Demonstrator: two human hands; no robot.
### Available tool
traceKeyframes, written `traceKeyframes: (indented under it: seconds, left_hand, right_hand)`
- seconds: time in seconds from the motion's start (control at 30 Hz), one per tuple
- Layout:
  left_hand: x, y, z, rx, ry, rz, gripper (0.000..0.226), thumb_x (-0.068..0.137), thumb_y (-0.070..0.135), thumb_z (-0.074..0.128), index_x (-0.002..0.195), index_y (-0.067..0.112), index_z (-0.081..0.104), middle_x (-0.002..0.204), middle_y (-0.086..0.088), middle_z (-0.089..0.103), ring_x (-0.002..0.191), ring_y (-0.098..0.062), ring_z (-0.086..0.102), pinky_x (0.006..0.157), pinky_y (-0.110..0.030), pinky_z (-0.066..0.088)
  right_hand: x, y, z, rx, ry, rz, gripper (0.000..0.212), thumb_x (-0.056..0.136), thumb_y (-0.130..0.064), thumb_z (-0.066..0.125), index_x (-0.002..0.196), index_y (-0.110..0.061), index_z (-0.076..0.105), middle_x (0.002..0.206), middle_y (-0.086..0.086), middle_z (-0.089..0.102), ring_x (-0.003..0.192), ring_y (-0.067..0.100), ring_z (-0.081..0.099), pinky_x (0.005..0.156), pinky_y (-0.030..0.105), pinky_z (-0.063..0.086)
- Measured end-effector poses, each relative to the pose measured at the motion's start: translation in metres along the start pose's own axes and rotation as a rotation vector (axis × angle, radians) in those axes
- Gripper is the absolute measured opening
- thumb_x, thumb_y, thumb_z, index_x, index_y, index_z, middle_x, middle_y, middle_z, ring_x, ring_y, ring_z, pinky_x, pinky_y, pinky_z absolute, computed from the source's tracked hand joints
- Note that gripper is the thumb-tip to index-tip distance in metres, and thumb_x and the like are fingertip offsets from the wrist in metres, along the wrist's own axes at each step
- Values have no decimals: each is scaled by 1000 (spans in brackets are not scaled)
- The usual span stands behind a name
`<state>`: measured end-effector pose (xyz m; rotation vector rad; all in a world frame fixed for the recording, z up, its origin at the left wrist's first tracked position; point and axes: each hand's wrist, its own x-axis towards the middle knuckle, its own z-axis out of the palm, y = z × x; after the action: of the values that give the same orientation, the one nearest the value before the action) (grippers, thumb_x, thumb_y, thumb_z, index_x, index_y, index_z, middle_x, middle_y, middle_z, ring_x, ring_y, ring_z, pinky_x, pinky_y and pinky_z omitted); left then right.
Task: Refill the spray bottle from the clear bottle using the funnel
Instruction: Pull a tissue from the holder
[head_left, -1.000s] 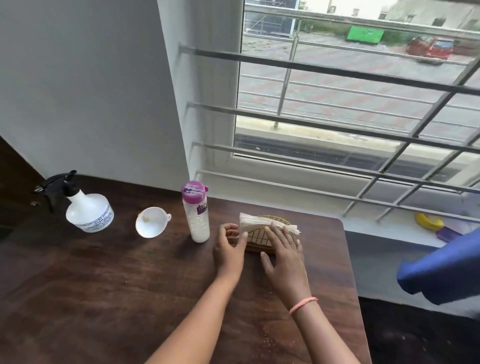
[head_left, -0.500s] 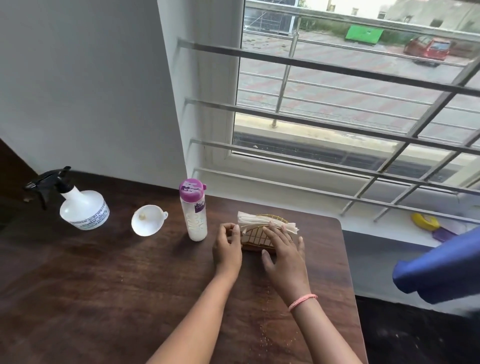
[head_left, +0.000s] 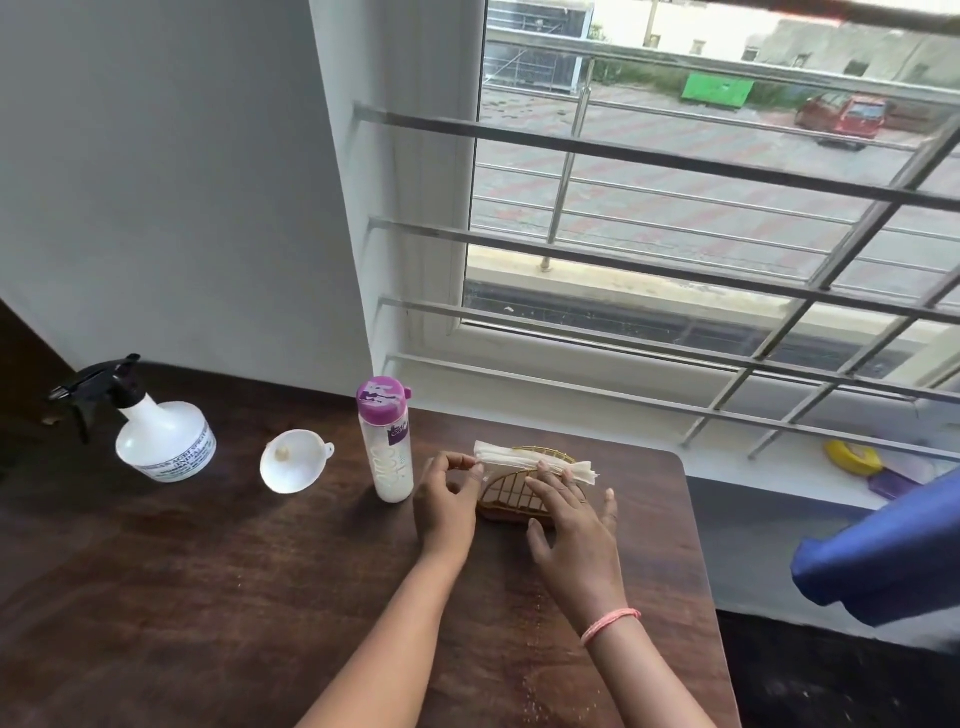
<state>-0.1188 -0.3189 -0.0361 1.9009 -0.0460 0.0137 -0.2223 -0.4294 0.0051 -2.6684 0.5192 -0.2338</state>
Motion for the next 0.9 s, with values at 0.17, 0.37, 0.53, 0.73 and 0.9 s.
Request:
traceKeyframes:
  seconds: [0.17, 0.37, 0.53, 0.73, 0.9]
  left_hand:
    - [0, 4, 0, -71, -18, 4, 7, 85, 24, 66, 83, 22, 59, 82, 8, 66, 79, -13, 64, 71, -33, 55]
    - [-4, 12, -4, -70, 29, 127, 11, 82, 22, 68, 82, 22, 58, 84, 8, 64, 78, -10, 62, 65, -25, 52]
    - [-1, 17, -7, -35, 7, 222, 12, 80, 20, 70, 82, 24, 59, 90, 8, 57, 82, -8, 59, 65, -20, 49]
    - [-2, 18, -8, -48, 7, 205, 9, 85, 22, 66, 90, 24, 59, 93, 9, 59, 83, -8, 59, 68, -17, 49]
    - [-7, 17, -8, -119, 38, 99, 14, 87, 20, 64, 99, 21, 58, 92, 8, 62, 83, -5, 61, 67, -8, 46]
  right_hand:
    - [1, -2, 1, 6, -8, 23, 50, 89, -24, 55, 136, -37, 46, 150, -21, 32, 144, 5, 21, 116, 48, -11]
    - [1, -4, 1, 7, -21, 26, 50, 89, -23, 56, 137, -35, 46, 151, -17, 33, 144, 9, 22, 115, 51, -12]
    - [2, -6, -5, 2, -31, 40, 52, 91, -28, 54, 140, -38, 39, 150, -16, 37, 142, 6, 25, 116, 54, -11]
    - [8, -14, -9, 45, 31, 73, 46, 91, -30, 55, 136, -35, 45, 142, -13, 48, 136, 8, 38, 118, 52, -2]
    - [4, -11, -3, 17, 33, 65, 51, 89, -27, 56, 137, -37, 43, 143, -15, 46, 137, 7, 36, 116, 53, -3]
